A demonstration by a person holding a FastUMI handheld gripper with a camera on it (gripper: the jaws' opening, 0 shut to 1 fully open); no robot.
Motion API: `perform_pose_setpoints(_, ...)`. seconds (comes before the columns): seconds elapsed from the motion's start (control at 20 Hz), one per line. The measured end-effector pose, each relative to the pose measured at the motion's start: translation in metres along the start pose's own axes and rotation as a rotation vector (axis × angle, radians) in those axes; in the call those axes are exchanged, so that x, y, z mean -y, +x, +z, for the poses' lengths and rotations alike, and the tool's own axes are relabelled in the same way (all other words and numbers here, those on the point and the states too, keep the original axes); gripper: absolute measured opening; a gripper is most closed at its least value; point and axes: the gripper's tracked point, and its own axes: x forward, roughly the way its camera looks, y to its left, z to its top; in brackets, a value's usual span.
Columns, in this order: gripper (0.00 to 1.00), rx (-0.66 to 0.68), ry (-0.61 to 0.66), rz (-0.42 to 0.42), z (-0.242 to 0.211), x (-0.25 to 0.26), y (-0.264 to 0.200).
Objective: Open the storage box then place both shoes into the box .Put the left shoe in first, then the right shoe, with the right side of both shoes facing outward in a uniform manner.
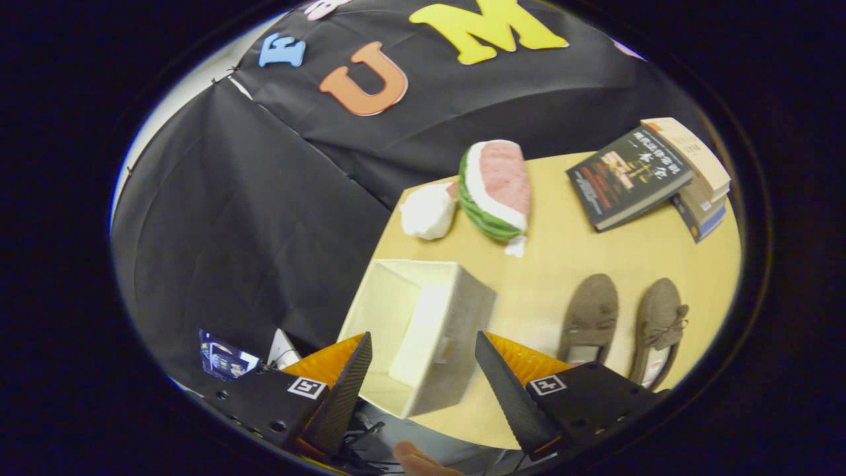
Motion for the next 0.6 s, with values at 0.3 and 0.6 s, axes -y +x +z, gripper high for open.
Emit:
perform_pose_setpoints(0.3,0.96,-0.049,0.012,-0.194,-0.044,0.122,-0.002)
perform_pose_setpoints(0.6,0.79,-0.114,0.007,-0.408,-0.084,0.197,0.02)
